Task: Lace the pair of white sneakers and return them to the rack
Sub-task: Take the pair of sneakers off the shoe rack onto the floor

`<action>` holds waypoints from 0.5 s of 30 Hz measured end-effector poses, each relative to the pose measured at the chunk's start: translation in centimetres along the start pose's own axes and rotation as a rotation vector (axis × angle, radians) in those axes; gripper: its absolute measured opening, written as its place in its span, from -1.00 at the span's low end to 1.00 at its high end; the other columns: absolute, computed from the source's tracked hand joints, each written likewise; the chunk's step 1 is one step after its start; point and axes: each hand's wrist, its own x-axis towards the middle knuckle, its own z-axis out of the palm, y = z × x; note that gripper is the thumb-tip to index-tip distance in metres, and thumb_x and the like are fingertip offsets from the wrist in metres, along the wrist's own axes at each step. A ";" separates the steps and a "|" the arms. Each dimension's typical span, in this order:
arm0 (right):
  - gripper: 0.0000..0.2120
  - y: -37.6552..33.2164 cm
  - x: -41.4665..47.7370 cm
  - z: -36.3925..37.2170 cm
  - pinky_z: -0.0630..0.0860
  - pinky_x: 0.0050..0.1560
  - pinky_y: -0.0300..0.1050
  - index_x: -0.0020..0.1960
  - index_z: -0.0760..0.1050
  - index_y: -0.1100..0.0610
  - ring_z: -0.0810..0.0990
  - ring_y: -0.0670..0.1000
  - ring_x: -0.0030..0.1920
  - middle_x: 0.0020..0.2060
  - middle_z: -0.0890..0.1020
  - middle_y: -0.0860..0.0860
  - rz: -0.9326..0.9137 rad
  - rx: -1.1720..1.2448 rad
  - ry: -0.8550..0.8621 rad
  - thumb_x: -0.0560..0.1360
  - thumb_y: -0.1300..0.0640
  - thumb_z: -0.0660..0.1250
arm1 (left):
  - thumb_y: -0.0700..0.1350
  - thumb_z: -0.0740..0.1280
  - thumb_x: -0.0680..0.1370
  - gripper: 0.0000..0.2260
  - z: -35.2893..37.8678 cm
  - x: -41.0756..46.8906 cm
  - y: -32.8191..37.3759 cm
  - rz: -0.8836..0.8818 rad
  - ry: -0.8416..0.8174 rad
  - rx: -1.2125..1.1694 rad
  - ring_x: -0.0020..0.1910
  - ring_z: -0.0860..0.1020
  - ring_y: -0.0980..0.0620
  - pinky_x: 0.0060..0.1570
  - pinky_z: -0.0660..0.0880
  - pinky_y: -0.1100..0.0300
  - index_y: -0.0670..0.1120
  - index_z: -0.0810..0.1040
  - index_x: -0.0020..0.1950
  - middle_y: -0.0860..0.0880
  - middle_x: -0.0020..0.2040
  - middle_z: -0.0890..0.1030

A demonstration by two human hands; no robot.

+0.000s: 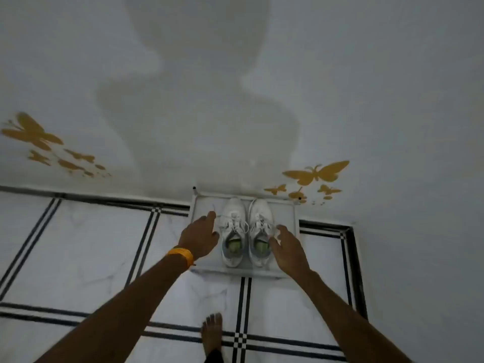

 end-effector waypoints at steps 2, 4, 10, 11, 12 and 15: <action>-0.53 3.0 4.6 3.2 0.47 0.25 0.07 0.45 0.27 0.14 0.50 0.18 0.28 0.29 0.51 0.20 0.052 -0.028 -0.020 0.59 0.02 0.22 | -0.05 0.25 0.56 -0.51 4.8 4.3 -1.8 -0.049 -0.053 -0.022 0.18 0.54 -0.20 0.12 0.50 -0.05 -0.11 0.24 0.46 -0.18 0.25 0.54; -0.47 5.3 8.4 5.2 0.41 0.30 0.06 0.48 0.23 0.18 0.45 0.23 0.33 0.35 0.44 0.23 0.133 -0.105 -0.034 0.57 0.07 0.26 | -0.05 0.25 0.56 -0.49 8.5 7.2 -2.9 -0.089 -0.111 -0.022 0.19 0.54 -0.22 0.15 0.50 -0.06 -0.11 0.21 0.47 -0.21 0.27 0.52; -0.38 13.6 17.6 13.3 0.51 0.10 0.08 0.49 0.16 0.18 0.49 0.29 0.21 0.26 0.40 0.27 0.168 -0.248 -0.072 0.50 0.18 0.33 | -0.07 0.31 0.53 -0.44 19.4 16.6 -7.2 -0.191 -0.122 -0.098 0.13 0.56 -0.30 0.15 0.51 -0.13 -0.11 0.19 0.47 -0.26 0.21 0.56; -0.36 14.6 18.2 14.3 0.52 0.09 0.08 0.50 0.15 0.17 0.50 0.28 0.20 0.26 0.40 0.27 0.162 -0.270 -0.052 0.50 0.20 0.34 | -0.09 0.33 0.50 -0.42 20.8 17.4 -7.6 -0.171 -0.104 -0.094 0.10 0.58 -0.30 0.12 0.53 -0.14 -0.08 0.18 0.47 -0.25 0.18 0.58; -0.34 15.3 18.4 15.1 0.53 0.09 0.08 0.52 0.12 0.17 0.50 0.27 0.20 0.27 0.40 0.27 0.147 -0.293 -0.021 0.50 0.22 0.34 | -0.10 0.35 0.48 -0.40 21.7 17.9 -7.8 -0.161 -0.067 -0.084 0.06 0.59 -0.30 0.09 0.55 -0.15 -0.07 0.17 0.46 -0.24 0.15 0.60; -0.32 17.6 18.9 16.2 0.55 0.12 0.11 0.55 0.06 0.17 0.52 0.25 0.19 0.28 0.43 0.26 0.083 -0.277 0.064 0.52 0.26 0.29 | -0.14 0.35 0.48 -0.47 24.1 18.7 -8.7 -0.114 0.062 -0.073 -0.02 0.62 -0.32 0.01 0.58 -0.17 -0.06 0.21 0.39 -0.23 0.08 0.63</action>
